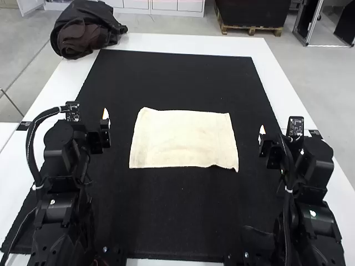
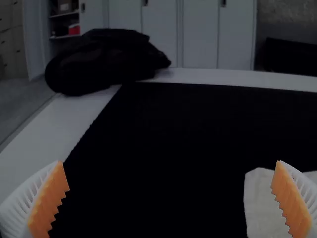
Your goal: Fold the towel.
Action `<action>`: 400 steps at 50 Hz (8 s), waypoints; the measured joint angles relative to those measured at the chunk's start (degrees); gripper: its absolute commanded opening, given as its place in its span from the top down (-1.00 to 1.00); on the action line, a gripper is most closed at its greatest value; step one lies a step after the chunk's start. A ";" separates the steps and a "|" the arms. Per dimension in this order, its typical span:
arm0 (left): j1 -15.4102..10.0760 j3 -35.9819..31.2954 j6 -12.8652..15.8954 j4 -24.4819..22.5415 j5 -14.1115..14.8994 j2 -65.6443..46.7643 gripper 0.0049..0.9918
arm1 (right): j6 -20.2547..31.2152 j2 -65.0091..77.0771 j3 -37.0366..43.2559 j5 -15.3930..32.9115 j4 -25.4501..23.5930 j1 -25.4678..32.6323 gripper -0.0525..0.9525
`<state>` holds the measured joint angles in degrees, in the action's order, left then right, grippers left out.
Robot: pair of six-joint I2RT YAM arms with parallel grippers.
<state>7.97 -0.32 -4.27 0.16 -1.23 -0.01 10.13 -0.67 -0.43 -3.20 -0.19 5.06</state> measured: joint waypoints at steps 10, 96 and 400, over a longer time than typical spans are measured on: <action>0.00 0.00 0.00 0.00 0.00 0.00 -0.94 | 0.00 0.00 0.00 0.00 0.02 0.00 -0.92; 0.00 0.00 0.00 0.00 0.00 0.00 -0.94 | 0.00 0.00 0.00 0.00 0.02 0.00 -0.92; -9.66 -47.41 4.72 -25.38 7.32 -111.93 -0.93 | -12.04 -114.31 -43.93 -3.41 38.95 -10.40 -0.91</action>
<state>-1.69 -47.72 0.45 -25.21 6.09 -111.94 -1.91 -114.98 -44.36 -6.61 38.76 -5.34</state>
